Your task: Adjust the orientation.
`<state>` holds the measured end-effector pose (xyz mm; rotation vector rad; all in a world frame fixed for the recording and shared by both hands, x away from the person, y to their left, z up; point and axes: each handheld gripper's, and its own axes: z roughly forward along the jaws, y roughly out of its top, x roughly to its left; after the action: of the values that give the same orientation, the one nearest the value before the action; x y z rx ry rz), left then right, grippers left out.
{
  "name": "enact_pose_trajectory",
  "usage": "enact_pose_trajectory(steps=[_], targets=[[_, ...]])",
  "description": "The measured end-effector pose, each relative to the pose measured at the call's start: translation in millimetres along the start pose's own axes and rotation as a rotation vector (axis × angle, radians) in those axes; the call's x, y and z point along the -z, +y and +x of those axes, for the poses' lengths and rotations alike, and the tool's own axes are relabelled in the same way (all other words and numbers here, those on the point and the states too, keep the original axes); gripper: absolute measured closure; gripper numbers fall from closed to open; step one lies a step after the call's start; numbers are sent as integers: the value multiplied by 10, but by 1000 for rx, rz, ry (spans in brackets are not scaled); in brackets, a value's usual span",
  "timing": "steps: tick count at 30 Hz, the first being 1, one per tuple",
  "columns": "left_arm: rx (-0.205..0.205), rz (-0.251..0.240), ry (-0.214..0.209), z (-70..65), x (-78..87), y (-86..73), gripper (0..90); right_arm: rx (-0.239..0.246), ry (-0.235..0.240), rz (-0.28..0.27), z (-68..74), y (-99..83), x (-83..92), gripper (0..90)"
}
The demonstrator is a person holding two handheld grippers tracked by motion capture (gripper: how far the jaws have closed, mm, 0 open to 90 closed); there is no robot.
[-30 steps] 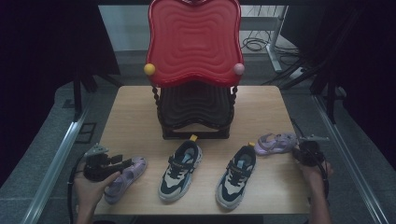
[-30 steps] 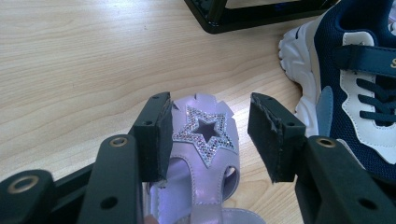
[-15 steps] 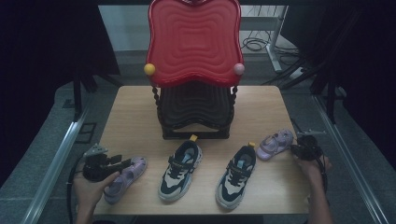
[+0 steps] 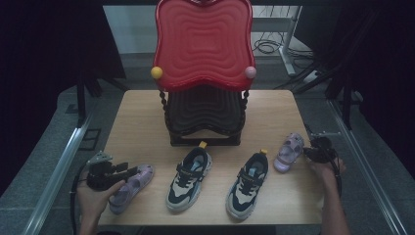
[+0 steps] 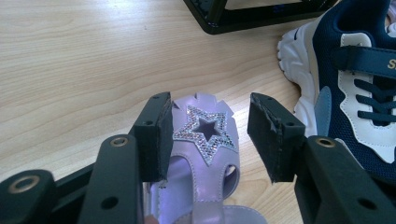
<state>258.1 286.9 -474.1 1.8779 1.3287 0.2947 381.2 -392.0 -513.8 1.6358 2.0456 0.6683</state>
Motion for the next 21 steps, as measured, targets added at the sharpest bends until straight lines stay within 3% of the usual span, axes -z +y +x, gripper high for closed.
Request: enact_pose_trajectory(steps=[9, 21], targets=[[1, -5, 3, -6, -1, -3, 507, 7, 11, 12, -25, 18, -67, 900], [-6, -9, 3, -14, 14, 0, 508, 59, -12, 33, 10, 139, -86, 900]])
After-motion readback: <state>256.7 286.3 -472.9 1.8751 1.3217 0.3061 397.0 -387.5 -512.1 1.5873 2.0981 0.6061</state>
